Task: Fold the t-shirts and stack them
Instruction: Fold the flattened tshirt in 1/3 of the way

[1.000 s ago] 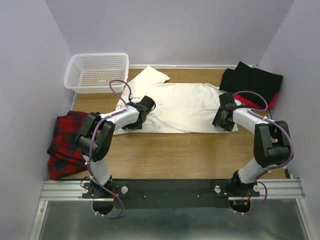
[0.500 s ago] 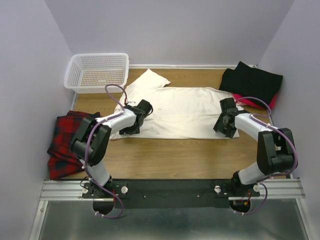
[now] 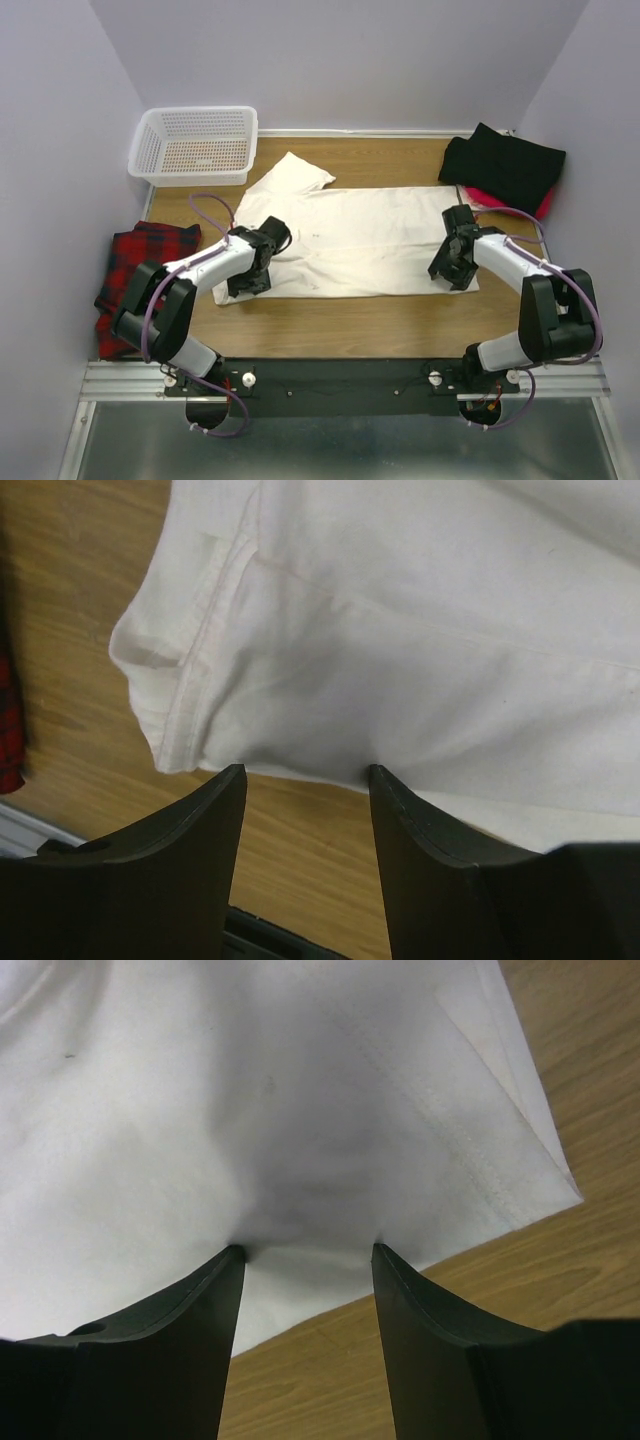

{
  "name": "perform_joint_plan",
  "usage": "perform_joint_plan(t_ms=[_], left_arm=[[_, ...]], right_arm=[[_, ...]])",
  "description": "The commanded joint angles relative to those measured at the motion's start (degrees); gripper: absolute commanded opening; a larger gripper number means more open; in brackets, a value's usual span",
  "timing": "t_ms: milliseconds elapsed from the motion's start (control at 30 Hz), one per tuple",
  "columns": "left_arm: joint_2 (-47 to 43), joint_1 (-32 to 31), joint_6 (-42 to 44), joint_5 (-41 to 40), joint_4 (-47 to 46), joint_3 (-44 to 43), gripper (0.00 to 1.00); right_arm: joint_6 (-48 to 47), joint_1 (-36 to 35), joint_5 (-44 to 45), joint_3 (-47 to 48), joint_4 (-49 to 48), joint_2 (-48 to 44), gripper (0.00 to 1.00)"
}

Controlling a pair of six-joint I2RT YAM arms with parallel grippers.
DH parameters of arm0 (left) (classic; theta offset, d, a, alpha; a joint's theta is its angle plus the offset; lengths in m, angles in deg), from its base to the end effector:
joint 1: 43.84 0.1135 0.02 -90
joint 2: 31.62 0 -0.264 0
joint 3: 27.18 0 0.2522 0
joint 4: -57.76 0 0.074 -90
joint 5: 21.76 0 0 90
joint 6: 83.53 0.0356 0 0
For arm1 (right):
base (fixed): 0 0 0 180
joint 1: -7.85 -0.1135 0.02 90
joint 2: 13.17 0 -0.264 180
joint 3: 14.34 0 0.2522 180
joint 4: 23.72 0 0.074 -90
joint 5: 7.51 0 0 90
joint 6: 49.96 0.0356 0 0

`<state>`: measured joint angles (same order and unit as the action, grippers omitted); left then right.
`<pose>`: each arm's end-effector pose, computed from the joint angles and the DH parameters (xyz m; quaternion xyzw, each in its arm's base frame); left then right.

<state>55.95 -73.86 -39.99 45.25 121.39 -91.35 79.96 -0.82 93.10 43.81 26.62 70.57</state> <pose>0.2198 -0.1109 0.1705 -0.1452 0.9688 0.1408 0.1433 0.2434 0.0305 0.1613 0.2771 0.9487 -0.0335 0.1489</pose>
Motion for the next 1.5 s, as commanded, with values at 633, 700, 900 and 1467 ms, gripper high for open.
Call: perform_joint_plan(t_ms=[633,700,900,1467], left_arm=[[0.6,7.9,5.3,-4.8,-6.9,-18.8,0.60],[2.5,10.5,7.4,-2.3,-9.0,-18.1,0.60],[6.6,16.0,10.6,-1.1,-12.9,-16.9,0.59],[13.2,17.8,14.4,2.7,-16.5,-17.5,0.38]], right_arm=[[-6.4,-0.5,-6.6,21.8,0.7,-1.0,0.61],[-7.1,-0.6,-8.4,22.2,-1.1,-0.1,0.61],[-8.1,-4.1,-9.1,22.9,-4.1,4.4,0.61],[-4.9,-8.2,-5.2,21.0,-4.8,6.1,0.61]])
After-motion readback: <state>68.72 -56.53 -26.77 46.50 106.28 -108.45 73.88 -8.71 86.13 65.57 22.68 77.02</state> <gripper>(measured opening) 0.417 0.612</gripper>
